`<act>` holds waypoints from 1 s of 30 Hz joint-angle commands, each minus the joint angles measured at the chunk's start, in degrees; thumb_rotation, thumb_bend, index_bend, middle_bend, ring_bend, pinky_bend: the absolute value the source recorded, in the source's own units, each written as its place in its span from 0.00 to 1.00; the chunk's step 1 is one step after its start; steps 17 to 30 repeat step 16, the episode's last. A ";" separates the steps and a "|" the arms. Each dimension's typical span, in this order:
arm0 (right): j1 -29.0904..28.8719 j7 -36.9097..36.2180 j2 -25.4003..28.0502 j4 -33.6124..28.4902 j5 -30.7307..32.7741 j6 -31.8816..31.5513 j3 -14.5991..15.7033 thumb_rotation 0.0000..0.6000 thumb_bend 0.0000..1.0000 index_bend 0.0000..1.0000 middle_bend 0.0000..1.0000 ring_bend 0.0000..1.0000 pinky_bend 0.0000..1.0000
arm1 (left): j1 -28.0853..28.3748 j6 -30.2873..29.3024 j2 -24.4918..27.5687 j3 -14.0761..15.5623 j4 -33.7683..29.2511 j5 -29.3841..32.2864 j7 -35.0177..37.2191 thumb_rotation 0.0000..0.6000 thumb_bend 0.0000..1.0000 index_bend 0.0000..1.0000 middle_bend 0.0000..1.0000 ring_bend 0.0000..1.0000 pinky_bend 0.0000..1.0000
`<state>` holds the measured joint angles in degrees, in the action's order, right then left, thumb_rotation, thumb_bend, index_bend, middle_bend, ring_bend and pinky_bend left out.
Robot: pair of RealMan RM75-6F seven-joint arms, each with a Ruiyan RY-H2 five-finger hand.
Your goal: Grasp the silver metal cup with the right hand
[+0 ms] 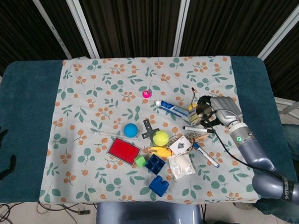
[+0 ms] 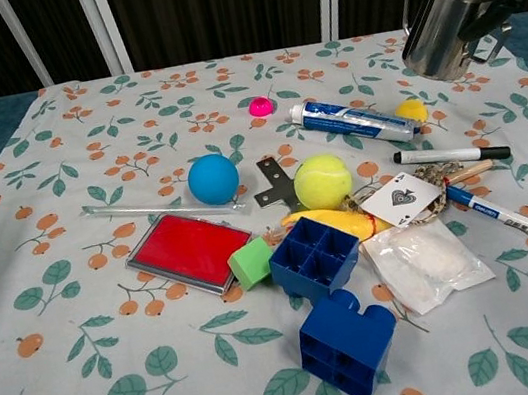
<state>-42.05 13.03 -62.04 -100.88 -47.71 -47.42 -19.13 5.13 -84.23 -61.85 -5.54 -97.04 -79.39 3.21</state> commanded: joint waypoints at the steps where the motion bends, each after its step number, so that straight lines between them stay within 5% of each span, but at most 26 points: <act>1: -0.32 -0.30 2.02 -2.41 -0.91 0.33 -0.19 1.00 0.29 0.44 0.47 0.44 0.43 | -0.02 0.02 -0.02 -0.02 -0.06 0.09 -0.06 1.00 0.48 0.08 0.00 0.00 0.00; 16: 0.07 -4.01 9.22 -10.10 -2.60 -2.57 -2.28 1.00 0.29 0.44 0.47 0.44 0.43 | -0.10 0.12 0.10 -0.13 -0.36 0.25 0.11 1.00 0.48 0.08 0.00 0.00 0.01; 30: 0.07 -4.01 9.22 -10.10 -2.60 -2.57 -2.28 1.00 0.29 0.44 0.47 0.44 0.43 | -0.10 0.12 0.10 -0.13 -0.36 0.25 0.11 1.00 0.48 0.08 0.00 0.00 0.01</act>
